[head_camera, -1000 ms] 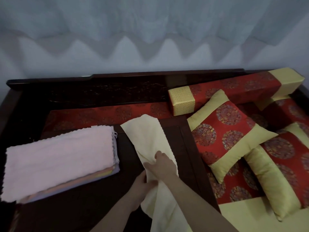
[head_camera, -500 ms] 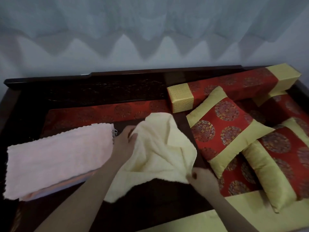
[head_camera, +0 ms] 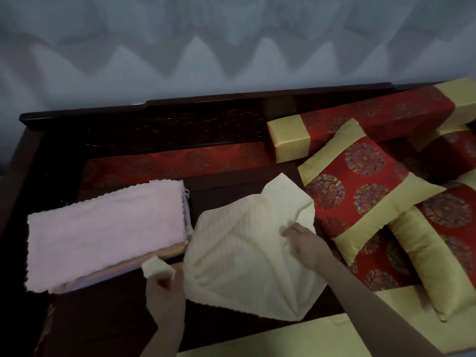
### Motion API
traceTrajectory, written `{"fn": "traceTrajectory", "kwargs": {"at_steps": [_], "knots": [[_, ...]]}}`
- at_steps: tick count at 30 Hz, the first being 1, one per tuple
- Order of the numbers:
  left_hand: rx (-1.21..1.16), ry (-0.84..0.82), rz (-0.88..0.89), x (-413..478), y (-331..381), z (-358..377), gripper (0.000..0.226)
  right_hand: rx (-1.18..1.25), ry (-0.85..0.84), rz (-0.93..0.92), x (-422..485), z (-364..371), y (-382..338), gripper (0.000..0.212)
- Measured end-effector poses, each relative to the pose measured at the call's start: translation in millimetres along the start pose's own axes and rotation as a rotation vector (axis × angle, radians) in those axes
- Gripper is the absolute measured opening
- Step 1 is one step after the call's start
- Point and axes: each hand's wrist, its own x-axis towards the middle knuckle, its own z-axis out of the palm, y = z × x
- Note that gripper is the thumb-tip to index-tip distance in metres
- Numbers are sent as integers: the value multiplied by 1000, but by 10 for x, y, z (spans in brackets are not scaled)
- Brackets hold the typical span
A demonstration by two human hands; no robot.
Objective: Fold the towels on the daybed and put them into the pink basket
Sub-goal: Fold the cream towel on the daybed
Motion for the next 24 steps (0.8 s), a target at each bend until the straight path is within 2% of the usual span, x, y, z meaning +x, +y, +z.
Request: {"fn": "traceTrajectory", "kwargs": {"at_steps": [2, 4, 6, 8, 10, 12, 13, 14, 16, 17, 18, 19, 20, 22, 24], "knots": [[-97, 49, -158, 164, -80, 4, 68, -133, -64, -46, 93, -38, -15, 56], [-81, 103, -244, 299, -63, 17, 83, -292, -98, -63, 141, -106, -80, 58], [-22, 121, -261, 358, -5, -8, 86, -432, -133, -56, 166, -182, -146, 45], [75, 108, -123, 406, 7, -74, 78, -517, -158, -44, 154, -266, -176, 24], [185, 51, 22, 509, -39, -164, 58, -529, -155, -94, 123, -355, -149, 19], [191, -52, 42, 581, -48, -269, 24, -423, -202, -185, 63, -473, -117, 16], [120, -111, 12, 562, -20, -320, 8, -343, -238, -229, 30, -534, -113, 16], [-6, -175, -15, 514, 21, -353, 6, -255, -269, -264, -3, -584, -127, 16], [-267, -307, -55, 423, 61, -396, 28, -33, -275, -328, -89, -684, -257, 16], [-368, -375, -89, 356, 97, -411, 31, 92, -259, -352, -130, -728, -357, 15], [-424, -431, -106, 264, 168, -428, 24, 197, -241, -378, -168, -771, -475, 13], [-429, -465, -96, 173, 244, -438, 11, 269, -225, -399, -206, -819, -596, 10], [-376, -462, -52, 89, 325, -438, 8, 324, -207, -420, -239, -858, -708, 8], [-160, -375, 158, -7, 429, -453, 27, 412, -178, -440, -309, -946, -910, 8], [-56, -317, 347, -77, 564, -521, 21, 470, -161, -454, -353, -1031, -1076, 11]]}}
